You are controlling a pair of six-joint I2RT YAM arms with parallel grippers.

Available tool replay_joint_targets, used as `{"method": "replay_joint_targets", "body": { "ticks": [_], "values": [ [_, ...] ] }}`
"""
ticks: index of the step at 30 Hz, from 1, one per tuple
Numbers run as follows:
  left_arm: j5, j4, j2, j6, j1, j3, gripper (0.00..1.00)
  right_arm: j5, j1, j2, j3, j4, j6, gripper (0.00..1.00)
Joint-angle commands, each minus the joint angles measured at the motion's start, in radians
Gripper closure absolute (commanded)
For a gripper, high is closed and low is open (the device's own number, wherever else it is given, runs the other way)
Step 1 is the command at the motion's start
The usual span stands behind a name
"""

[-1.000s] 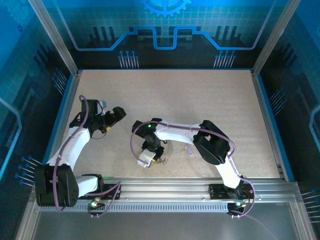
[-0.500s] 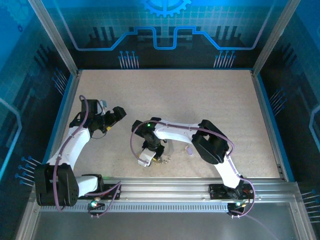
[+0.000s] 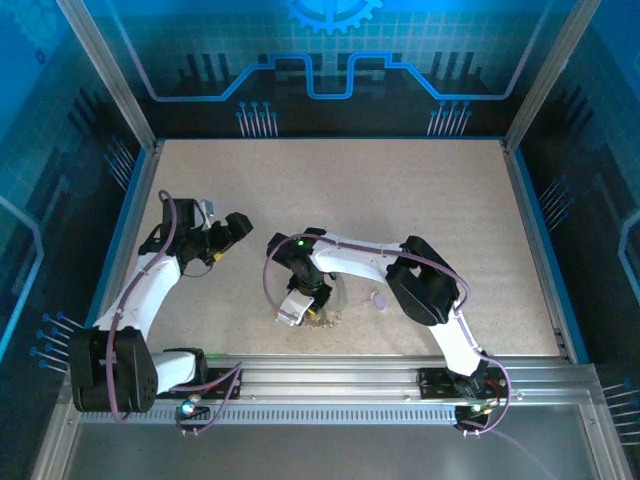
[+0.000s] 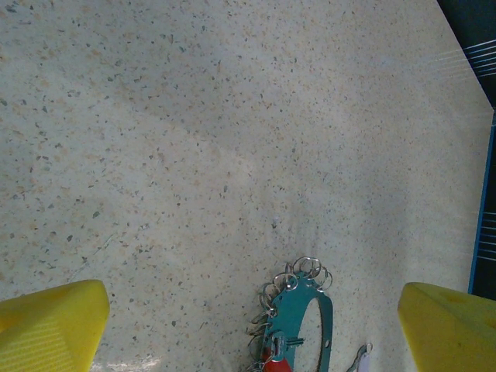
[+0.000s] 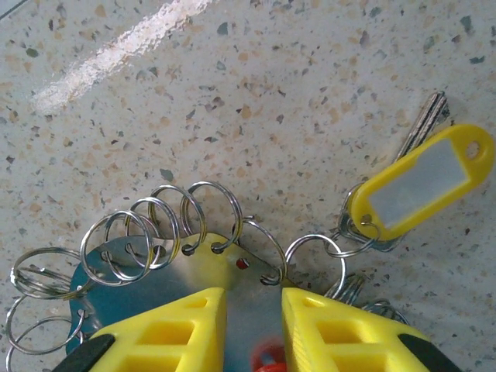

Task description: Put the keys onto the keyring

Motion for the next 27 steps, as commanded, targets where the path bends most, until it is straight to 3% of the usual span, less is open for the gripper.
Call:
{"method": "replay_joint_targets", "body": {
  "ticks": [1,27],
  "values": [
    [0.029,0.008,0.007,-0.013,0.013,0.01,0.03,-0.03,0.001,0.006,-0.009,-0.019,0.021,0.73],
    [0.034,0.011,0.008,-0.015,0.013,0.01,0.03,-0.073,0.011,0.046,0.019,-0.009,0.044,0.71]
  ]
}}
